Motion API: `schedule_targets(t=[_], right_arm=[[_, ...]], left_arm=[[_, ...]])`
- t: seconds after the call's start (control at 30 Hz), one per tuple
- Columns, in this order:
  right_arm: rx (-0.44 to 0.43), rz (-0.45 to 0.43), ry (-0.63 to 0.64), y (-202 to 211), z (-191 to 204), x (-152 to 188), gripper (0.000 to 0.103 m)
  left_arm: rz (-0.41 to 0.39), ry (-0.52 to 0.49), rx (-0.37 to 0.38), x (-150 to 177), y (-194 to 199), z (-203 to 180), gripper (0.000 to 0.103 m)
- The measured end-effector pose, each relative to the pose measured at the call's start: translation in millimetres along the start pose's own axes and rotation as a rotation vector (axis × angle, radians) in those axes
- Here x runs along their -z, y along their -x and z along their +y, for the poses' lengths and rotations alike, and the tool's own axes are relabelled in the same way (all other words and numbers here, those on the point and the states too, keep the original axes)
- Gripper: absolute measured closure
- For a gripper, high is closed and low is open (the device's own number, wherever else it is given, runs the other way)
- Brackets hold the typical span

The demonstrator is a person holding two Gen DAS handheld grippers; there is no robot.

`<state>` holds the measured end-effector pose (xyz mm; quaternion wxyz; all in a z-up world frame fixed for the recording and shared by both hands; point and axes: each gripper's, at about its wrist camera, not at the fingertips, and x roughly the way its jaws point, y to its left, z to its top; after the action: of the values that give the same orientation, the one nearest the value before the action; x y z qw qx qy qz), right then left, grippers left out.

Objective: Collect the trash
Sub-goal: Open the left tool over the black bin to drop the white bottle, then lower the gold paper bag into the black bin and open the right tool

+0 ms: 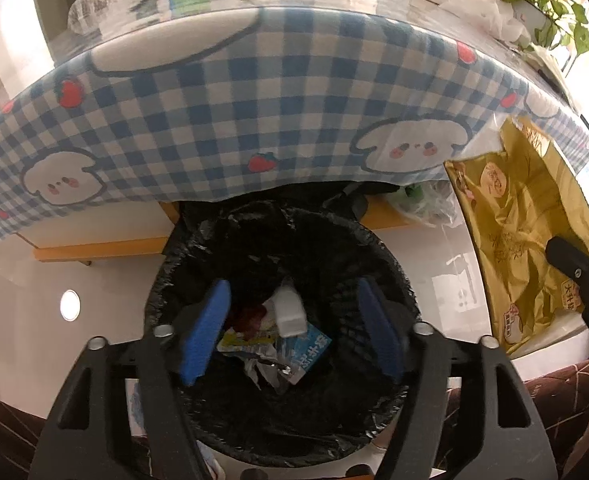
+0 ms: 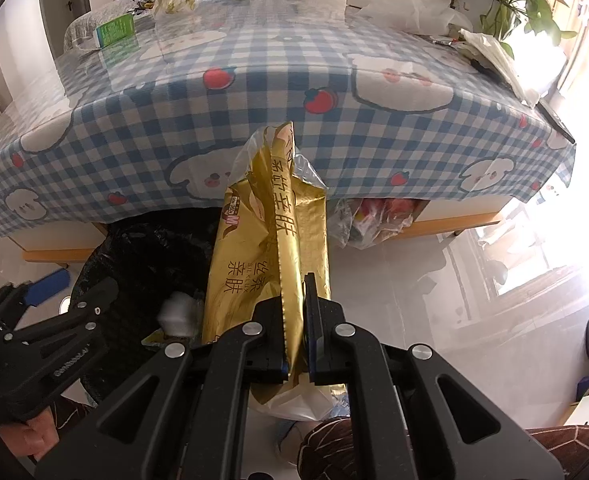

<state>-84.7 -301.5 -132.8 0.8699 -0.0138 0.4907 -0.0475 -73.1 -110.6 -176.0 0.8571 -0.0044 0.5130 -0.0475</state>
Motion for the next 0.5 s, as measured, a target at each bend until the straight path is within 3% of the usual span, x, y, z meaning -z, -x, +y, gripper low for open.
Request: schedule_targets(t=[0.23, 0.5], right_arm=[[-0.024, 0.005, 0.024, -8.8, 27.6, 4.9, 0.098], [-0.064, -0.01, 0.055, -6.6, 67.3, 4.8, 0.098]], left_arm=[[-0.028, 0.027, -0.032, 2.1, 2.4, 36.9, 0.013], [-0.037, 0.084, -0.079, 6.4, 5.6, 86.6, 0.006]])
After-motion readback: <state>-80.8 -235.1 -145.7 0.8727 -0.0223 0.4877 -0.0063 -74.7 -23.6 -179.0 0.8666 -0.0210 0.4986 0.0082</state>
